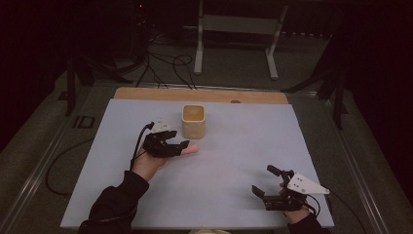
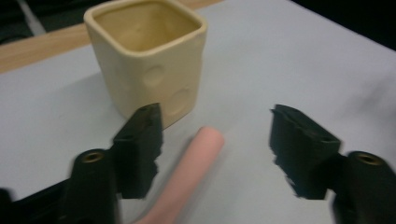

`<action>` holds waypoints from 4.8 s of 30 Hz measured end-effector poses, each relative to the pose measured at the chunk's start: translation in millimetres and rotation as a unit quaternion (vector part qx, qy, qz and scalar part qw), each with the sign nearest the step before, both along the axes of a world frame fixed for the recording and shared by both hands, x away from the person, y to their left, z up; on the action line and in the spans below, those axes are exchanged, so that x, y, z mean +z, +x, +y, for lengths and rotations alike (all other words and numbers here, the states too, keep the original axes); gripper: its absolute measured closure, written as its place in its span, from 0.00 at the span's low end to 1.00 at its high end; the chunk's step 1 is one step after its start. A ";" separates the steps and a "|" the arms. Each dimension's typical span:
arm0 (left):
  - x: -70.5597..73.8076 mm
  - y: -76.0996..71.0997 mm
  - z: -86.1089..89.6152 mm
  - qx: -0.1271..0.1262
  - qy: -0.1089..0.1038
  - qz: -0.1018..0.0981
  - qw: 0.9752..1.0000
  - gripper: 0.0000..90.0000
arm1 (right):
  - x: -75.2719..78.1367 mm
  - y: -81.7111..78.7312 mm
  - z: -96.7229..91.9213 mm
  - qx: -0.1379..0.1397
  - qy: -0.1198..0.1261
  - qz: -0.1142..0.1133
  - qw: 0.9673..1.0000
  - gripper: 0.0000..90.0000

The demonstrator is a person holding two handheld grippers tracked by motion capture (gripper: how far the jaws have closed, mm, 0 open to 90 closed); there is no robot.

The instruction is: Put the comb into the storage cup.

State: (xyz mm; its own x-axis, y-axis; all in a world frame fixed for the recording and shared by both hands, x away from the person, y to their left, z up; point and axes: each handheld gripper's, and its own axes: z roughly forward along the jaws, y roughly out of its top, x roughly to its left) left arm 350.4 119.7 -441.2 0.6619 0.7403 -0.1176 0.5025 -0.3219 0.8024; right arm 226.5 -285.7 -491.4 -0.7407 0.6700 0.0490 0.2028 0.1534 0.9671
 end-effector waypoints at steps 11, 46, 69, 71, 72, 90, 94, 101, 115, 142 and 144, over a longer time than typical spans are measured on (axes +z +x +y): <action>-10.3 9.8 -11.8 0.016 0.020 0.027 0.999 0.69 | 0.2 -0.2 0.2 0.001 0.000 -0.001 1.000 0.09; -47.3 42.0 -35.7 0.085 0.111 0.119 0.983 1.00 | 0.8 -1.0 -0.4 0.001 0.001 -0.003 1.000 0.09; -54.2 44.1 -43.7 0.071 0.136 0.135 0.979 1.00 | 1.5 -1.4 -1.3 -0.001 0.002 -0.004 1.000 0.09; -54.3 42.7 -44.3 0.068 0.135 0.137 0.979 1.00 | 1.6 -1.6 -1.1 0.000 -0.001 -0.005 1.000 0.09; -54.2 41.9 -44.5 0.067 0.138 0.136 0.979 1.00 | 1.6 -1.5 -1.1 0.001 -0.001 -0.007 1.000 0.09; -55.0 18.4 -56.5 0.014 0.160 0.139 0.977 1.00 | 1.8 -1.4 -1.4 -0.001 0.000 -0.006 1.000 0.09; -54.6 13.4 -57.2 0.005 0.160 0.141 0.977 1.00 | 1.8 -1.5 -1.2 -0.001 0.000 -0.005 1.000 0.09; -54.3 -1.0 -54.7 -0.018 0.160 0.143 0.977 1.00 | 1.9 -1.5 -1.2 -0.001 0.001 -0.005 1.000 0.09; -53.6 -24.3 -45.2 -0.046 0.169 0.151 0.973 1.00 | 2.0 -1.6 -0.8 -0.001 0.002 -0.005 1.000 0.09; -45.6 -69.0 12.6 -0.078 0.230 0.169 0.955 1.00 | 2.3 -1.8 -0.2 0.000 0.003 -0.004 1.000 0.09; -45.4 -69.9 14.7 -0.077 0.233 0.169 0.955 1.00 | 2.4 -1.8 -0.2 0.000 0.001 -0.006 1.000 0.09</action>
